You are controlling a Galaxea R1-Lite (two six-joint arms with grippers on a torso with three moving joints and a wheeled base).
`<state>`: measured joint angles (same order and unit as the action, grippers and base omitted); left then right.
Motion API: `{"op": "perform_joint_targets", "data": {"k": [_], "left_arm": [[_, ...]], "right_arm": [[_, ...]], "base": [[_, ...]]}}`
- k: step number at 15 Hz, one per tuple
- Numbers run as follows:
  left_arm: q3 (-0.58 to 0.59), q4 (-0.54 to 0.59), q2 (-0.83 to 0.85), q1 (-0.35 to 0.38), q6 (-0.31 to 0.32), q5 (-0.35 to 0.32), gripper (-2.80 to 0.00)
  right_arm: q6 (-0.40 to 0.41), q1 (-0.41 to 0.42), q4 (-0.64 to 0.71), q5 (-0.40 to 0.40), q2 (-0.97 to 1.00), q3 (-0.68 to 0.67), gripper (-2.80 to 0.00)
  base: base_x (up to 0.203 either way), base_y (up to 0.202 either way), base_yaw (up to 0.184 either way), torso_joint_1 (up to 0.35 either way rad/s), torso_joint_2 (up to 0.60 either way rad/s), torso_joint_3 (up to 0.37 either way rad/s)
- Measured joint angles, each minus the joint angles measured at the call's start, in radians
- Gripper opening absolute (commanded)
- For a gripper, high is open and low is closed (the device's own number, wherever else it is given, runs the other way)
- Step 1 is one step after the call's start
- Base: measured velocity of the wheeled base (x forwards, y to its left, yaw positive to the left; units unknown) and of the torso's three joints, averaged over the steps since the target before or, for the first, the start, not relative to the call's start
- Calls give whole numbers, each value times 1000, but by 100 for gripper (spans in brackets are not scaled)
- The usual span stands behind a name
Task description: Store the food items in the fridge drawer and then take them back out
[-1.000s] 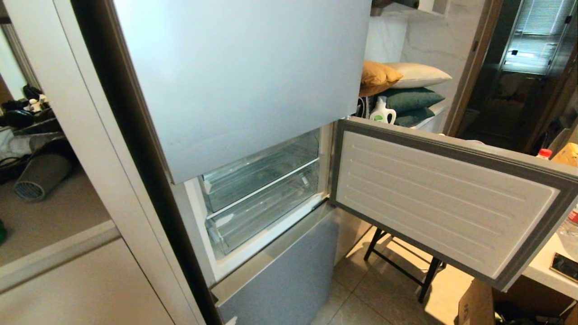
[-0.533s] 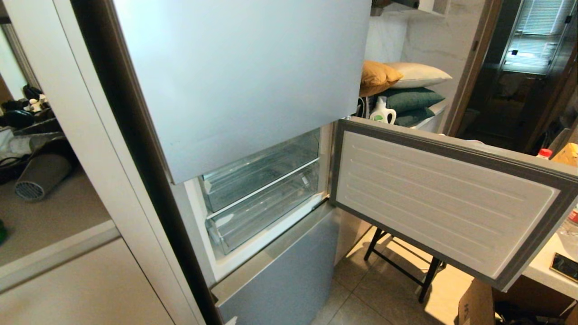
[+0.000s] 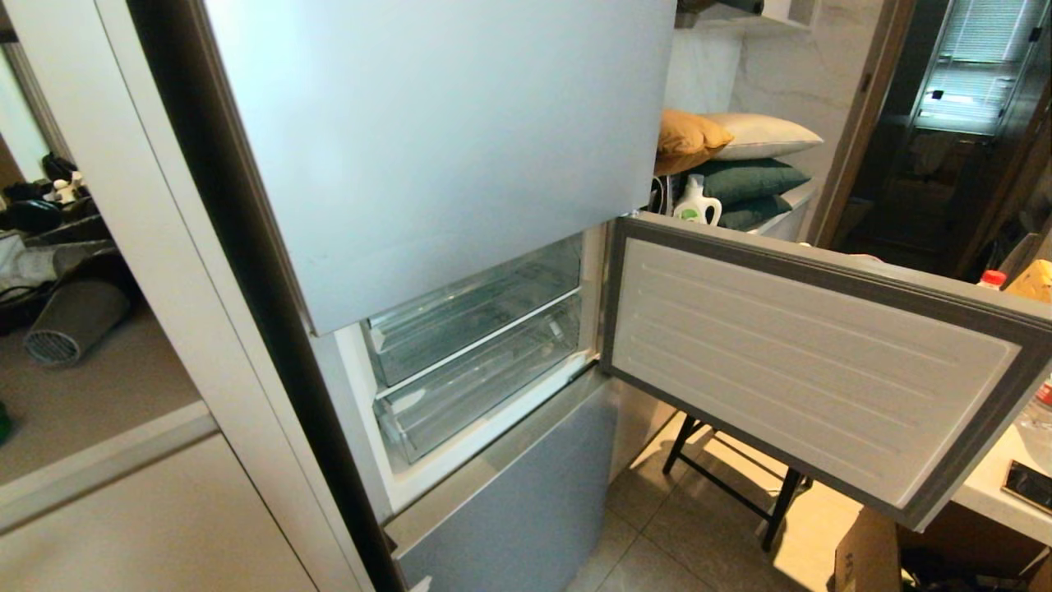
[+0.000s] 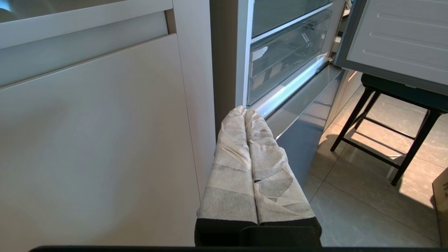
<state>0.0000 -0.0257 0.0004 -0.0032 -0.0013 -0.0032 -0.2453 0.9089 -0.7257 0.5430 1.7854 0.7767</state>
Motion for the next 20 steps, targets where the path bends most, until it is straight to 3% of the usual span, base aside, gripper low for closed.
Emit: {"op": "perform_joint_targets", "data": {"k": [13, 20], "left_arm": [[0, 0, 0, 0, 0, 0, -280], [0, 0, 0, 0, 0, 0, -280]], "right_arm": [[-14, -69, 0, 1, 255, 282, -280], [-10, -139, 0, 4, 249, 238, -280]], "base": [[0, 0, 0, 0, 0, 0], [0, 0, 0, 0, 0, 0]]}}
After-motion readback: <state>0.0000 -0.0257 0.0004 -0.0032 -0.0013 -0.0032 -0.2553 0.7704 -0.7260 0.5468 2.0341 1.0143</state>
